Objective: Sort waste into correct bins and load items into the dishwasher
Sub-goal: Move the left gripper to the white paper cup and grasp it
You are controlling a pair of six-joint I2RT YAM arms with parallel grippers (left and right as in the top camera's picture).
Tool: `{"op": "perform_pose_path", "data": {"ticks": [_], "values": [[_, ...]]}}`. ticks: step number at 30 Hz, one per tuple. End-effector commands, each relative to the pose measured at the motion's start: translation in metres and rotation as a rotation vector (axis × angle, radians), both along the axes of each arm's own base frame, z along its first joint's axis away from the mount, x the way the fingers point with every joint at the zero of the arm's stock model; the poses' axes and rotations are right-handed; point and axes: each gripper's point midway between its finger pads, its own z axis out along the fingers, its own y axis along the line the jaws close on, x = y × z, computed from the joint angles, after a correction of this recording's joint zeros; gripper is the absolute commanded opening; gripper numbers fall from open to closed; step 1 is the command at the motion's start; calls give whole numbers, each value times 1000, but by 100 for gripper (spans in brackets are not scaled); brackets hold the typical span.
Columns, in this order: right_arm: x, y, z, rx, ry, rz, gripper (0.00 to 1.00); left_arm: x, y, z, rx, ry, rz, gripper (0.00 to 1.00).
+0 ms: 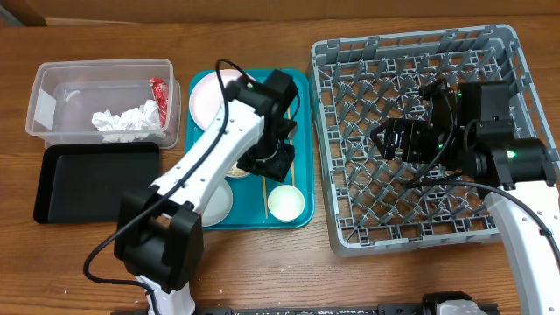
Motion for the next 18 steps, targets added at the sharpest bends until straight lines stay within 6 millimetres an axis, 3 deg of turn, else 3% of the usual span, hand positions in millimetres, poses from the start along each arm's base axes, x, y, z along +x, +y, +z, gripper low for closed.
{"op": "perform_pose_path", "data": {"ticks": [1, 7, 18], "values": [[5, 0, 12, 8, -36, -2, 100, -10, 3, -14, 43, 17, 0, 54], [5, 0, 12, 7, -36, -2, 100, -15, -3, -23, 34, 22, -25, 51], [5, 0, 12, 7, -36, -2, 100, -20, -10, -39, 28, 12, -49, 30]]}}
